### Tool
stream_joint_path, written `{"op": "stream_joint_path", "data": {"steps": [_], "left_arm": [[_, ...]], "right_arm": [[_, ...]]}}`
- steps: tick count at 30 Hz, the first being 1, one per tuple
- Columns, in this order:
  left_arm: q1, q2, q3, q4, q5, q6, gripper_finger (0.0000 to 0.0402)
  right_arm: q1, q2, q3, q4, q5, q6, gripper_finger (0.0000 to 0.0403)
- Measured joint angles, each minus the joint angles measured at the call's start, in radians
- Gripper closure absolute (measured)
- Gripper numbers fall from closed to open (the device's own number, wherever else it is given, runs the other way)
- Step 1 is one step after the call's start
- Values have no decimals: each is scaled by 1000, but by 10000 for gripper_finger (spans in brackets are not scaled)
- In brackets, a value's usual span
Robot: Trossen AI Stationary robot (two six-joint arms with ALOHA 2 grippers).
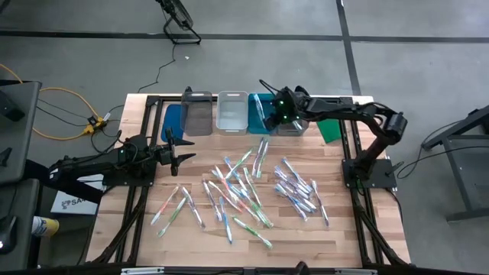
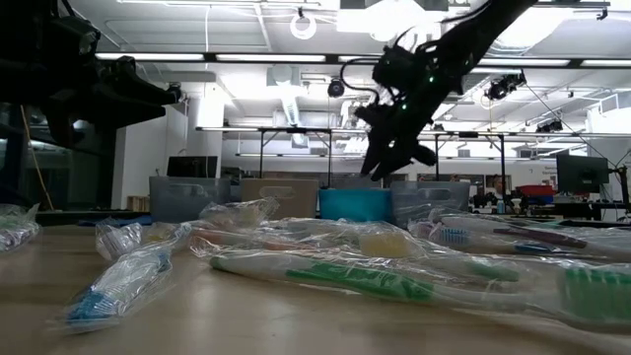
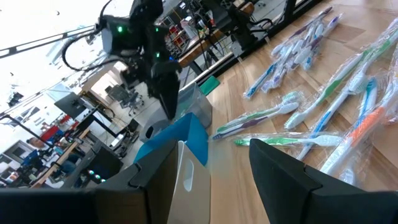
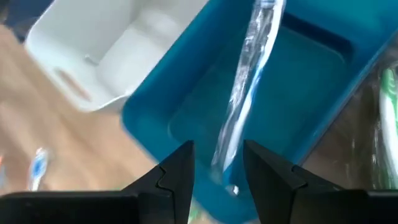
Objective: Pick & Place Toothbrushes
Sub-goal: Put the blue toothbrush into the blue bin
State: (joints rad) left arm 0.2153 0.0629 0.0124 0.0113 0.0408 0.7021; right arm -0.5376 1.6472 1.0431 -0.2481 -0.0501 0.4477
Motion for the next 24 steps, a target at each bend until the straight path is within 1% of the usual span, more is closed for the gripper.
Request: {"op": "stream_joint_path", "data": {"steps": [2, 4, 7, 11, 13, 17, 24], "left_arm": [[0, 0, 0, 0, 0, 0, 208], [0, 0, 0, 0, 0, 0, 208], [0, 0, 0, 0, 0, 0, 208], [0, 0, 0, 0, 0, 0, 208], [0, 0, 0, 0, 0, 0, 208], [0, 0, 0, 0, 0, 0, 208], [0, 0, 0, 0, 0, 0, 208]], "right_arm": [[22, -40, 0, -51, 15, 4, 274], [46, -88, 0, -118, 61, 30, 274], [86, -157, 1, -269, 112, 81, 274], [166, -209, -2, -488, 160, 180, 274], [217, -214, -19, -557, 189, 240, 274], [322, -204, -79, -585, 200, 321, 274], [469, -202, -145, -550, 209, 508, 274]]}}
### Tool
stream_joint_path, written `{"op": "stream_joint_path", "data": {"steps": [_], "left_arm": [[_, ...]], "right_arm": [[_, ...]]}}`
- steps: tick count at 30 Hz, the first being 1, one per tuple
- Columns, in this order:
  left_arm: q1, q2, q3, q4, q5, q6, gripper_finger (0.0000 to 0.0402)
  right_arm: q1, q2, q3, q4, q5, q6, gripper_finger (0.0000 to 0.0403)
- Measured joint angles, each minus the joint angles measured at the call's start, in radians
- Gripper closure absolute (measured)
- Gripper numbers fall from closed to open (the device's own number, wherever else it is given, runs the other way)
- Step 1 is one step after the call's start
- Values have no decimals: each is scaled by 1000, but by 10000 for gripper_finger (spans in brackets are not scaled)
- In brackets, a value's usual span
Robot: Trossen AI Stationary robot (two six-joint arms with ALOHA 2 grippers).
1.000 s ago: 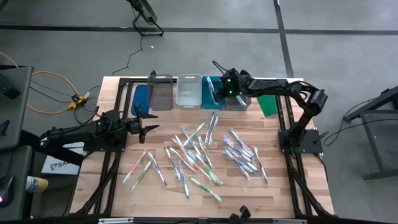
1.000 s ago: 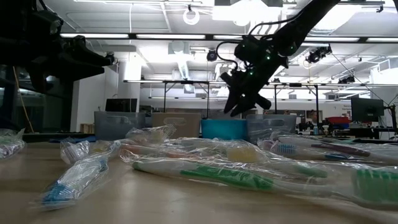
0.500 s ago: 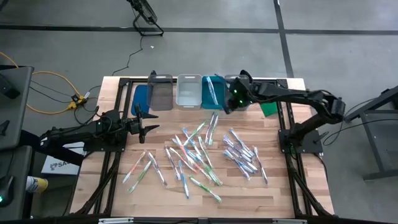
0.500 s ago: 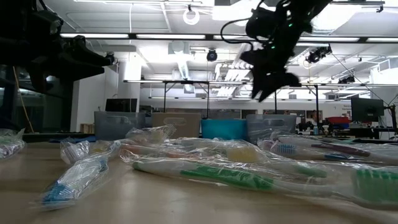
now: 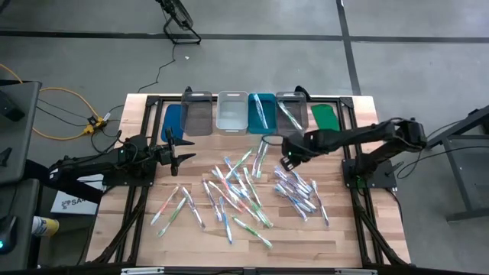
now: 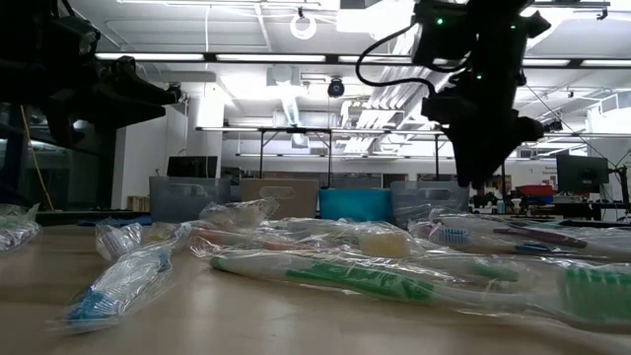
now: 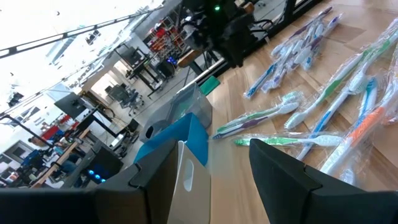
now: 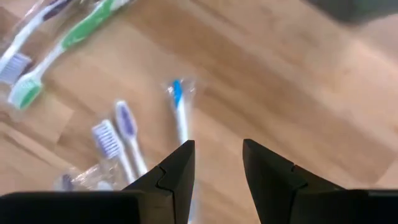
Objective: Pick & Place Toothbrushes
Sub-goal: Put the blue toothbrush into the blue bin
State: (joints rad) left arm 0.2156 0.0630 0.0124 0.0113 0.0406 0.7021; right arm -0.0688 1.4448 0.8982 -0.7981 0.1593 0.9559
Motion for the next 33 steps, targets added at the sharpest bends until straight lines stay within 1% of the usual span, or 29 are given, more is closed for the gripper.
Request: {"op": "stream_joint_path", "data": {"steps": [4, 11, 14, 18, 23, 30, 33], "left_arm": [[0, 0, 0, 0, 0, 0, 208], [0, 0, 0, 0, 0, 0, 208], [0, 0, 0, 0, 0, 0, 208], [0, 0, 0, 0, 0, 0, 208], [0, 0, 0, 0, 0, 0, 208], [0, 0, 0, 0, 0, 0, 208], [0, 0, 0, 0, 0, 0, 208]], "right_arm": [[68, 0, -22, 50, 12, 57, 274], [146, 1, -83, 124, 87, 134, 274], [171, 1, -110, 170, 131, 148, 274], [198, 11, -132, 210, 163, 143, 274], [221, 60, -132, 225, 204, 139, 274], [227, 163, -131, 294, 206, 119, 274], [225, 193, -130, 303, 215, 122, 280]]}}
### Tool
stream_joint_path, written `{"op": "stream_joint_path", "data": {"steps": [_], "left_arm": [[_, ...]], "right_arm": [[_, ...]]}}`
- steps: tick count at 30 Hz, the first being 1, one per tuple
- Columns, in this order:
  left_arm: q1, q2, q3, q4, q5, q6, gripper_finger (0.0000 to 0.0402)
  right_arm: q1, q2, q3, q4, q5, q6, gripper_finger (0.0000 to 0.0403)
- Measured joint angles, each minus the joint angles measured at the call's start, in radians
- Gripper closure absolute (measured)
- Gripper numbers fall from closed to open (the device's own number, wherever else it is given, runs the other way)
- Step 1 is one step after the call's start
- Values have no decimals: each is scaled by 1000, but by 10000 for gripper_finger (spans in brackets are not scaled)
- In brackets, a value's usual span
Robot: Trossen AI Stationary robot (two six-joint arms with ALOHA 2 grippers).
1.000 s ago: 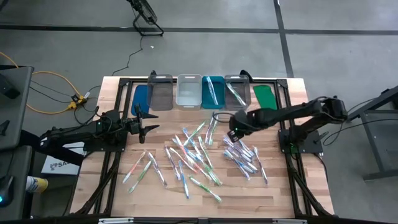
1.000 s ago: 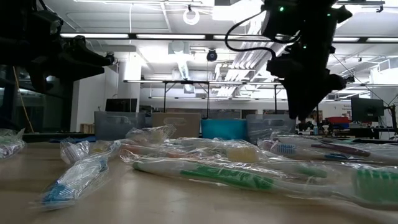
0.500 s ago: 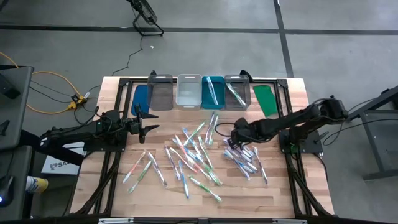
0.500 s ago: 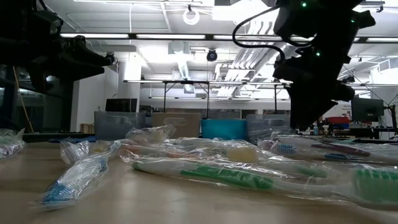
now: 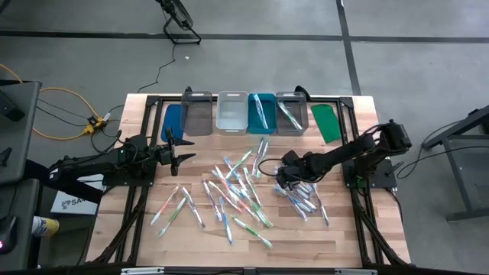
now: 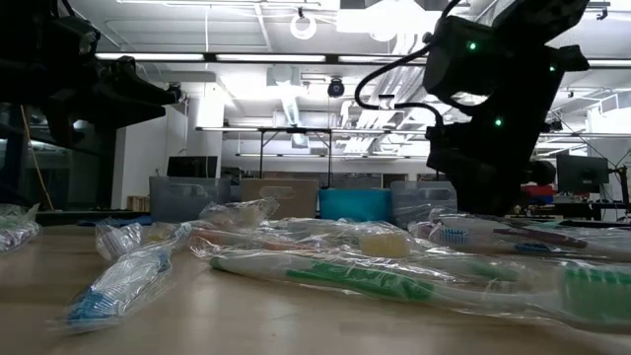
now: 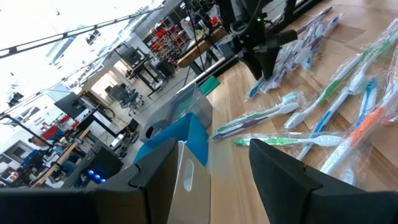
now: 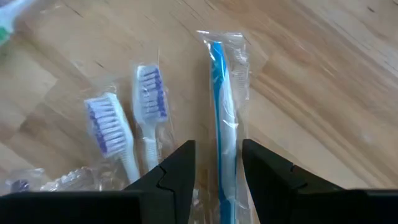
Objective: Pick & Place Toothbrushes
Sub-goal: Put the blue toothbrush into the blue bin
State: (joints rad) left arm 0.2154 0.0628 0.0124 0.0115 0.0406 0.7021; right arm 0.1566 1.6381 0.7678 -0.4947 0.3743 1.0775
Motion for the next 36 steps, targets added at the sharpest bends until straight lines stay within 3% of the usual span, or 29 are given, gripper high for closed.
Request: {"op": "stream_joint_path", "data": {"steps": [12, 20, 24, 30, 36], "left_arm": [[0, 0, 0, 0, 0, 0, 208], [0, 0, 0, 0, 0, 0, 208], [0, 0, 0, 0, 0, 0, 208], [0, 0, 0, 0, 0, 0, 208], [0, 0, 0, 0, 0, 0, 208]], "right_arm": [[-2, 2, 0, 12, 17, -8, 385], [-2, -32, 0, 11, 23, 0, 363], [-2, -92, 0, 3, 75, -9, 386], [-3, -196, 0, 8, 210, -40, 376], [-48, -264, 0, 163, 270, -257, 385]]}}
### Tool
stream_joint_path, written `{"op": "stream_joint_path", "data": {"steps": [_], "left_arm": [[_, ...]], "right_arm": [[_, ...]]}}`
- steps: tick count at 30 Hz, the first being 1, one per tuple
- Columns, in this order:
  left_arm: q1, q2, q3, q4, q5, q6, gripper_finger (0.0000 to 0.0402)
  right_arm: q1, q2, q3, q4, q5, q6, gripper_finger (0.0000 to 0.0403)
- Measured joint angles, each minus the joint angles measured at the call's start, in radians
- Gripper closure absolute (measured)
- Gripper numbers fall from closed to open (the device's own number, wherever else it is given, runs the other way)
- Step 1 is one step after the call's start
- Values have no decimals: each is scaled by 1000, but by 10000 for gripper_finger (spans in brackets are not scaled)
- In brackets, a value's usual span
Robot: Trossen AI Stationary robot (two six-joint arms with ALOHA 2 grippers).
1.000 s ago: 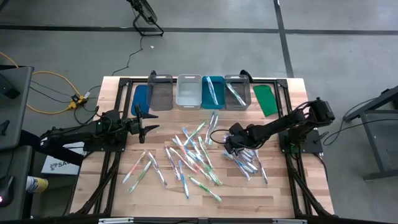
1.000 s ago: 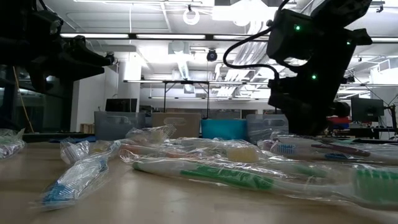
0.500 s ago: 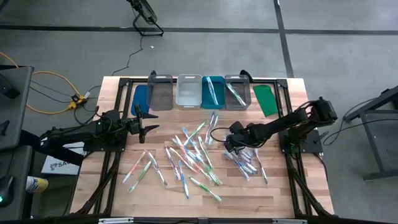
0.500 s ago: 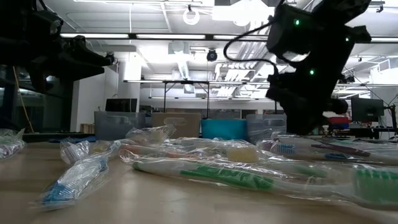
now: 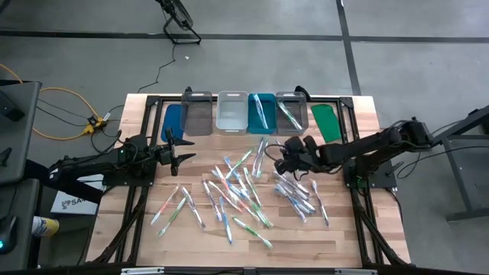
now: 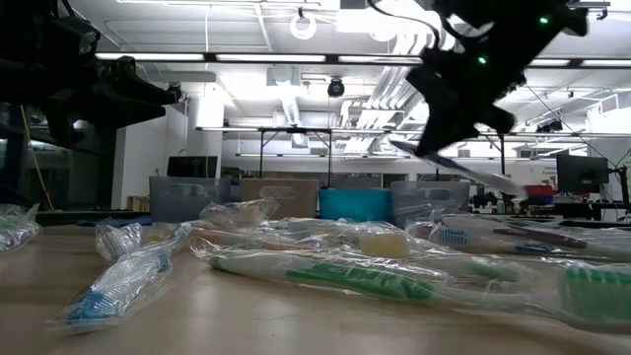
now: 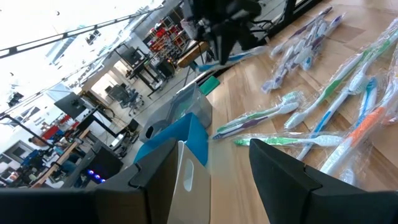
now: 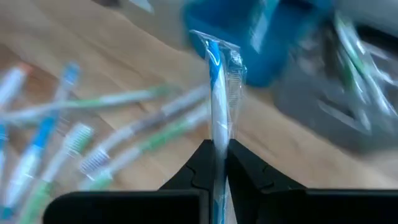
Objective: Pick & Place Toothbrushes
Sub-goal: Put the blue toothbrush into the blue bin
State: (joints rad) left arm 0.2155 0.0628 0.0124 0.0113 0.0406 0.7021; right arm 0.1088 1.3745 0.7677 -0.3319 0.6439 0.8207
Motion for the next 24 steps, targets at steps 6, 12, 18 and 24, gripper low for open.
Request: {"op": "stream_joint_path", "data": {"steps": [6, 12, 18, 24], "left_arm": [[0, 0, 0, 0, 0, 0, 208], [0, 0, 0, 0, 0, 0, 208], [0, 0, 0, 0, 0, 0, 208], [0, 0, 0, 0, 0, 0, 208]], "right_arm": [[-163, -15, 50, 185, -156, -237, 385], [-328, 14, 199, 187, -284, -420, 385], [-460, 41, 273, 307, -399, -539, 385], [-545, 111, 273, 481, -528, -529, 385]]}}
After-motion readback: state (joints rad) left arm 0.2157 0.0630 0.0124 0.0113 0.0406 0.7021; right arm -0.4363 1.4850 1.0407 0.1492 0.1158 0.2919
